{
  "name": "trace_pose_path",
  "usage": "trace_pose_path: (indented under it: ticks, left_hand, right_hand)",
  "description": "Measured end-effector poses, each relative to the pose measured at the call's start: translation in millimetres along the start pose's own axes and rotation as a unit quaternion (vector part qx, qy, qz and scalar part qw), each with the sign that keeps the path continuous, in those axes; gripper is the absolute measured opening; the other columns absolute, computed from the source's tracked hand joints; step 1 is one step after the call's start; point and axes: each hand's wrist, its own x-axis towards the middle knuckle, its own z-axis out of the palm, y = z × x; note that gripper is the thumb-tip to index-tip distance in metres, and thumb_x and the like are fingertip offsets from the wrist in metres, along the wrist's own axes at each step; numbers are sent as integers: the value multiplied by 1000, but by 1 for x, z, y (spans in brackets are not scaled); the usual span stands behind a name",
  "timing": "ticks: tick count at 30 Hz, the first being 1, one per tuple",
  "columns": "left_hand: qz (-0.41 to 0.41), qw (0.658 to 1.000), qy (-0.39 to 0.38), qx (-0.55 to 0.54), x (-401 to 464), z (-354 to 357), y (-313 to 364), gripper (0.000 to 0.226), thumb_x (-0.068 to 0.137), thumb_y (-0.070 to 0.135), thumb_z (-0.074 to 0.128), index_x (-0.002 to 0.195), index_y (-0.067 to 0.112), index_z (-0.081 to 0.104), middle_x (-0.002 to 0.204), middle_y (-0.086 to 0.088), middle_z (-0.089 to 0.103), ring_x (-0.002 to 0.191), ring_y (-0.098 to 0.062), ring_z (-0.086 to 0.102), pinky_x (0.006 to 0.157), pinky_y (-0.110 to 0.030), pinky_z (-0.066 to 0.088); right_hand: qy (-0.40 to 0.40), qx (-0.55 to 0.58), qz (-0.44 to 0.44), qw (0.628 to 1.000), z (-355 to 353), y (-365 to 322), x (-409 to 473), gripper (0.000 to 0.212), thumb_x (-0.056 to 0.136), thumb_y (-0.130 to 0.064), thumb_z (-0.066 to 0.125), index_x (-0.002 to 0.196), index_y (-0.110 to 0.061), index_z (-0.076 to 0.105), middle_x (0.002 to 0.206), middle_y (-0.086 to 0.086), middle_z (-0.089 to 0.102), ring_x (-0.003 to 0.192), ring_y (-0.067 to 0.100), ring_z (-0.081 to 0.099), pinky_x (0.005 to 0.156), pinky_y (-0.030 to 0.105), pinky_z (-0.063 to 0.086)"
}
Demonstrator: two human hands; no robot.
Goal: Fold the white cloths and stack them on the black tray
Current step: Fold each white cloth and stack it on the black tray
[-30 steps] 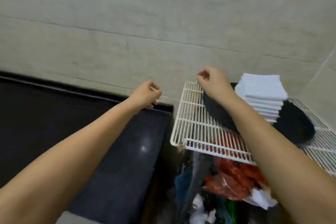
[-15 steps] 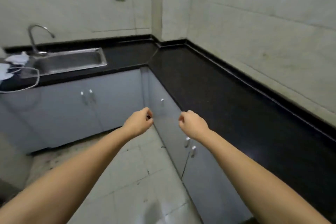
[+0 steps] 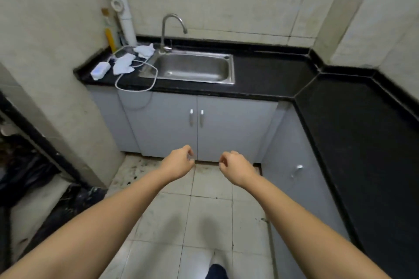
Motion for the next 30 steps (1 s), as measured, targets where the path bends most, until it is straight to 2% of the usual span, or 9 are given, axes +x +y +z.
trace_pose_path:
  ticks: [7, 9, 13, 16, 23, 28, 30]
  left_hand:
    - [-78, 995, 43, -46, 103, -45, -29, 19, 91, 19, 50, 107, 11, 53, 85, -8, 60, 81, -25, 56, 78, -35, 47]
    - [-101, 992, 55, -57, 129, -61, -49, 19, 91, 18, 50, 107, 9, 54, 84, -8, 58, 85, -29, 59, 77, -35, 46]
    - [-137, 984, 86, -74, 189, -98, -97, 18, 91, 16, 49, 107, 8, 55, 97, -14, 65, 94, -32, 61, 80, -36, 47]
    - [-143, 982, 92, -84, 243, -130, -137, 19, 90, 15, 50, 107, 7, 56, 103, -16, 65, 98, -32, 60, 84, -36, 47]
    - [-154, 979, 96, -91, 354, -215, -217, 13, 89, 8, 49, 98, 7, 58, 98, -21, 65, 95, -35, 60, 78, -34, 44]
    - [-165, 979, 88, -83, 412, -254, -259, 16, 91, 12, 50, 105, 9, 59, 91, -7, 62, 92, -26, 61, 81, -34, 47]
    - [-171, 977, 102, -70, 440, -266, -273, 18, 90, 12, 50, 106, 10, 59, 94, -8, 62, 90, -25, 60, 82, -36, 49]
  right_hand:
    - [-66, -23, -72, 995, -27, -21, 150, 27, 96, -22, 42, 114, -10, 58, 116, 12, 55, 107, 30, 54, 92, 37, 46]
    - [-80, -31, -94, 992, -28, -37, 192, 27, 96, -21, 42, 114, -10, 58, 117, 12, 55, 108, 29, 54, 92, 36, 46]
    - [-95, -36, -134, 986, -24, -83, 278, 27, 95, -21, 43, 113, -10, 59, 119, 15, 56, 110, 32, 54, 94, 39, 45]
    - [-92, -31, -152, 984, -19, -120, 346, 26, 94, -21, 43, 111, -10, 60, 116, 15, 58, 108, 32, 55, 93, 38, 45]
    - [-80, -23, -173, 981, -21, -209, 481, 23, 96, -21, 43, 105, -8, 60, 107, 15, 56, 96, 34, 57, 84, 37, 45]
    - [-106, -9, -193, 975, -10, -256, 561, 23, 94, -19, 46, 105, -10, 64, 110, 14, 62, 98, 32, 61, 87, 41, 50]
    - [-115, -15, -208, 971, -7, -273, 597, 23, 93, -17, 45, 102, -8, 65, 107, 14, 62, 96, 32, 61, 86, 43, 51]
